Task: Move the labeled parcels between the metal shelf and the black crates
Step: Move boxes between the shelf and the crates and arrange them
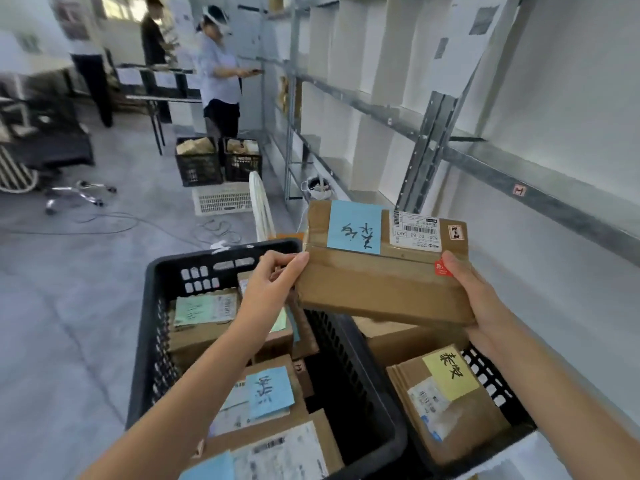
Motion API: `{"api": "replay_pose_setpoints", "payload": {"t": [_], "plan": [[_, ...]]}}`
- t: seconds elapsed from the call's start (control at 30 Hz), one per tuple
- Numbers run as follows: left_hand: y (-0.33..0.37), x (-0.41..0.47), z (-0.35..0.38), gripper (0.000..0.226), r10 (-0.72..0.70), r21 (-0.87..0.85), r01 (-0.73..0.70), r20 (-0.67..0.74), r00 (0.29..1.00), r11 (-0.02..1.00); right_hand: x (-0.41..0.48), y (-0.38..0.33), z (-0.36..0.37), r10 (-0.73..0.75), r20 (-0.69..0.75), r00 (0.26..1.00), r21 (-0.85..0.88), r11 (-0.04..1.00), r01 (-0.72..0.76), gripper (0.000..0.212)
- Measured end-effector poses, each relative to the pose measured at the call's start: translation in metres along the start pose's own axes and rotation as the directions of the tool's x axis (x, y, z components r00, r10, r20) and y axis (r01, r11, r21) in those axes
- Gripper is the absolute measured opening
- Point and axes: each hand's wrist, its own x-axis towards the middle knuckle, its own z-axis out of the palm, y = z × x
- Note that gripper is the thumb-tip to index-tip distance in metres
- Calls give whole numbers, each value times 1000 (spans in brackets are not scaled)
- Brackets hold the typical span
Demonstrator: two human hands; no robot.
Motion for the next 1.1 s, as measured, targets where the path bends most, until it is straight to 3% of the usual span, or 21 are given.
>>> {"api": "replay_pose_setpoints", "payload": {"t": [0.17, 0.3, 0.4, 0.77, 0.93, 1.1], "plan": [[-7, -4, -54, 39, -3, 90, 17, -147, 989, 996, 32, 13, 45, 34, 106, 994, 7, 999, -35, 58], [-10, -9, -73, 25, 14, 158, 19, -202, 979, 987, 56, 14, 42, 60, 105, 993, 29, 998, -63, 53], [-11, -5, -69, 24, 20, 174, 16, -204, 979, 985, 73, 9, 15, 115, 51, 992, 43, 992, -117, 78], [-29, 24, 50, 24, 24, 250, -4, -77, 997, 968, 130, 11, -104, 225, -117, 967, 64, 974, -219, 69], [-40, 47, 102, 28, -9, 351, 32, -67, 998, 936, 161, 5, -116, 205, -54, 977, -47, 977, -207, 67], [-63, 68, 132, 42, -94, 476, 129, -97, 991, 870, 201, 22, -97, 224, 87, 971, -117, 970, -214, 52]]}}
